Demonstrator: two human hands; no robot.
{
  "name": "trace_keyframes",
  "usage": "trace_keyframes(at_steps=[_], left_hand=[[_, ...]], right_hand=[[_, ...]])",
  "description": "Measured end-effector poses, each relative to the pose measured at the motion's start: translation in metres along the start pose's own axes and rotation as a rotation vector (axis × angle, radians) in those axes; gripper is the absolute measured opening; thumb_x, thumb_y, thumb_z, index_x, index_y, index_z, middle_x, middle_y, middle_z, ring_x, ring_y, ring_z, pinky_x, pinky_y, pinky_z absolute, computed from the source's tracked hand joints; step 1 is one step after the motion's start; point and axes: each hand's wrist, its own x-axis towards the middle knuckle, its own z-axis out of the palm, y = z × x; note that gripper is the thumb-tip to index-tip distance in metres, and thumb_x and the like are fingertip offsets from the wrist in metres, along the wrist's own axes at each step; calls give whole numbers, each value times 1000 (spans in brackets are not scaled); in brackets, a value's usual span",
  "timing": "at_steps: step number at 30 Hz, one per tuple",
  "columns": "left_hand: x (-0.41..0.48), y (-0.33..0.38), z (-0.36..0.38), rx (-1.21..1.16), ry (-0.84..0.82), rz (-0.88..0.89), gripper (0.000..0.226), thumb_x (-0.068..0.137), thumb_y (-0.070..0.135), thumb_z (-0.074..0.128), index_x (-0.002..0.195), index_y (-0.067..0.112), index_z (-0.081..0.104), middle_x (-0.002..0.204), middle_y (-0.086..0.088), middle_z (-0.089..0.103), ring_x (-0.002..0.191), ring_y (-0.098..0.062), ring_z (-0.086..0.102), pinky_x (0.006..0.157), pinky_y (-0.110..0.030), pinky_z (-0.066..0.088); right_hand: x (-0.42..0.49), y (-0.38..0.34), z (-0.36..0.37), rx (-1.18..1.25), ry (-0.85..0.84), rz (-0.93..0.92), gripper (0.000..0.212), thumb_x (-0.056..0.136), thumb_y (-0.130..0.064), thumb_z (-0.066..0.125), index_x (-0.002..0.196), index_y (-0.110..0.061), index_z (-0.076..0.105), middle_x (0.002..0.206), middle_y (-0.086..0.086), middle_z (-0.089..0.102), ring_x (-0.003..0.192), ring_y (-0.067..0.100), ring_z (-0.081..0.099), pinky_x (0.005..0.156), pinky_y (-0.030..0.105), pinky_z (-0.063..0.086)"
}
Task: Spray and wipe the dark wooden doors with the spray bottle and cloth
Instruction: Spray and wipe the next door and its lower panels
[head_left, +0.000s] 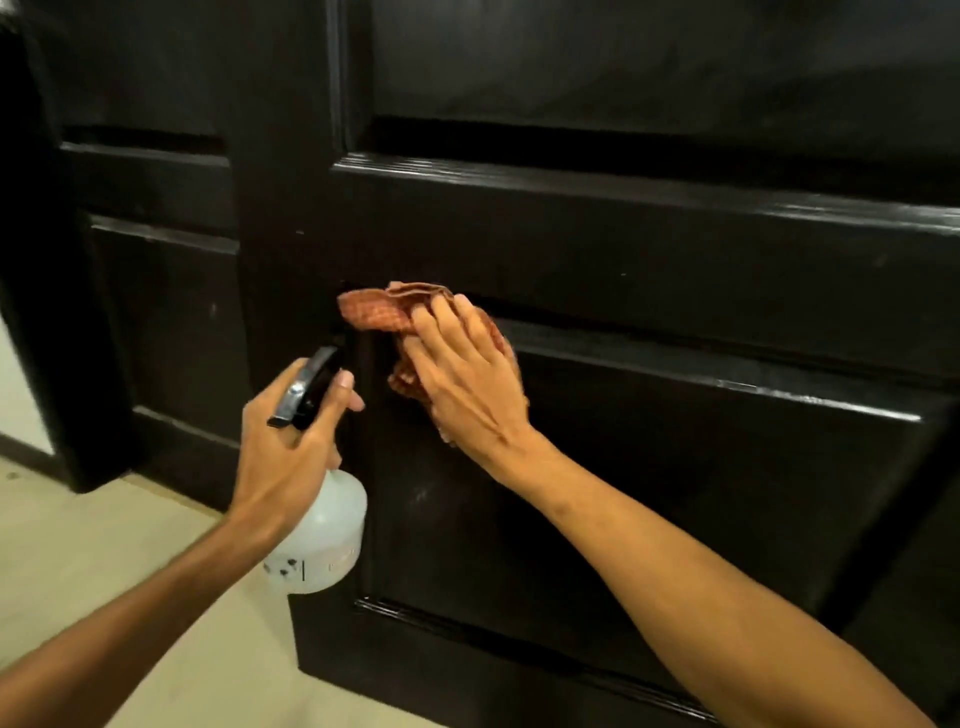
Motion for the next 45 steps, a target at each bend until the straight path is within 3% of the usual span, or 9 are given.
trace_keyframes(at_steps=[3, 7, 13, 17, 21, 26, 30, 37, 45], left_hand=[[-3, 18, 24, -27, -45, 28, 19, 104, 24, 59, 99, 7, 66, 84, 3, 71, 44, -19, 53, 51, -35, 50], [-7, 33, 55, -34, -97, 45, 21, 105, 24, 58, 96, 6, 66, 75, 3, 69, 43, -22, 54, 55, -38, 50], [-20, 58, 104, -99, -195, 90, 25, 104, 25, 56, 113, 3, 64, 91, -4, 73, 45, -21, 55, 52, -27, 51], [-34, 70, 129, -137, -244, 88, 23, 104, 27, 55, 111, 7, 64, 95, -4, 73, 45, -24, 55, 53, -31, 52], [-40, 82, 158, -137, -284, 91, 23, 104, 29, 55, 108, 8, 64, 97, -3, 73, 44, -20, 55, 57, -29, 54], [-47, 102, 189, -181, -325, 98, 26, 104, 30, 56, 104, 6, 66, 93, -4, 73, 43, -18, 54, 54, -26, 52], [-52, 113, 205, -211, -341, 97, 28, 103, 31, 55, 99, 6, 67, 85, -3, 70, 44, -17, 56, 53, -24, 53], [-77, 128, 224, -283, -420, 65, 21, 100, 31, 57, 100, 13, 67, 94, -5, 73, 45, -17, 56, 53, -34, 54], [-90, 135, 247, -317, -478, 62, 17, 102, 30, 58, 102, 15, 67, 94, -3, 73, 46, -19, 57, 50, -35, 54]], right_hand=[[-67, 38, -15, -30, 50, 218, 36, 99, -40, 60, 128, -19, 61, 150, 9, 53, 141, 33, 41, 114, 48, 32], [-100, 57, -27, -44, 108, 339, 26, 90, -20, 66, 115, -13, 67, 144, 12, 56, 128, 38, 43, 98, 50, 35], [-103, 70, -28, 43, 86, 247, 27, 93, -19, 66, 119, -12, 69, 150, 11, 53, 134, 38, 42, 106, 50, 37], [-192, 123, -54, 44, 174, 628, 32, 99, -29, 69, 120, -6, 69, 153, 14, 50, 138, 40, 44, 108, 56, 40], [-189, 125, -70, 43, 310, 933, 62, 111, -42, 21, 123, 0, 66, 151, 17, 50, 138, 37, 37, 113, 58, 37], [-209, 142, -59, 47, 197, 651, 37, 96, -16, 53, 132, -8, 51, 155, 11, 36, 142, 35, 35, 116, 53, 32], [-249, 179, -78, 24, 339, 1116, 56, 91, -4, 57, 145, -5, 44, 156, 13, 36, 137, 35, 38, 114, 42, 30], [-300, 129, -67, 10, 171, 1101, 52, 110, -41, 30, 147, -5, 37, 158, 14, 28, 137, 39, 37, 108, 59, 42], [-266, 187, -89, -106, 175, 1015, 65, 94, -26, 69, 147, -8, 37, 158, 12, 30, 146, 33, 29, 123, 48, 28]])
